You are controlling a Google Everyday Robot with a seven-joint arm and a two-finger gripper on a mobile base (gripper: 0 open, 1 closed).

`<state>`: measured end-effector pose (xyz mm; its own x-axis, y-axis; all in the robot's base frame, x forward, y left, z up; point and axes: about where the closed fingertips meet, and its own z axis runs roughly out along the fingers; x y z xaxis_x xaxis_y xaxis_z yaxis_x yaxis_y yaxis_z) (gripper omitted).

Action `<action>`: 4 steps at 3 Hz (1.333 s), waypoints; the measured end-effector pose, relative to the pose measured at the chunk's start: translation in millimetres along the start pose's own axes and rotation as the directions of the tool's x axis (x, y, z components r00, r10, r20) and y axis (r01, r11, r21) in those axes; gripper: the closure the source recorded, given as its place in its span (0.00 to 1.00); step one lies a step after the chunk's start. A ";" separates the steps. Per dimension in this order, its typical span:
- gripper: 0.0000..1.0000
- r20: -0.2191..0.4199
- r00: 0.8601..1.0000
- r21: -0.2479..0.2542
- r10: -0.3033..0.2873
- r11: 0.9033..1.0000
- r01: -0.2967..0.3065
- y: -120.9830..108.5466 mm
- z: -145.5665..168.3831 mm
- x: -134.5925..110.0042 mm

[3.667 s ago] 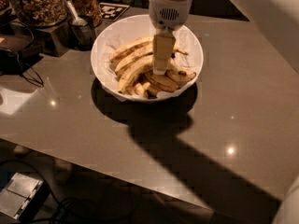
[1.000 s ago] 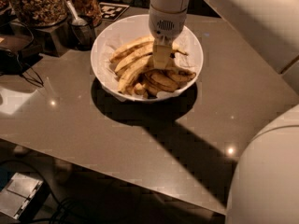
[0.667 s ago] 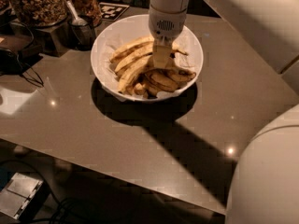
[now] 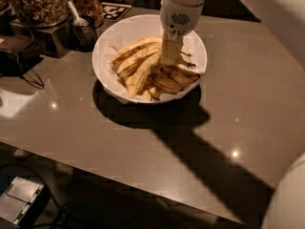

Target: Pick banana from white bowl

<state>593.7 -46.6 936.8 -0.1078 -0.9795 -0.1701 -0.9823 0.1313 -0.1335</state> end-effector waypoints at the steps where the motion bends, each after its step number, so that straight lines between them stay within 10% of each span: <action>1: 1.00 0.103 0.994 0.037 -0.036 0.999 0.032 13.7 -33.4 6.5; 4: 1.00 0.232 0.966 0.058 -0.112 0.993 0.101 30.7 -70.9 10.8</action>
Offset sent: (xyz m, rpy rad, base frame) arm -0.0509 -0.0304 0.0619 0.1899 -0.0744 0.0813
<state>551.5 -64.0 1000.1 0.0411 -0.9259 -0.3756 -0.9777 0.0403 -0.2063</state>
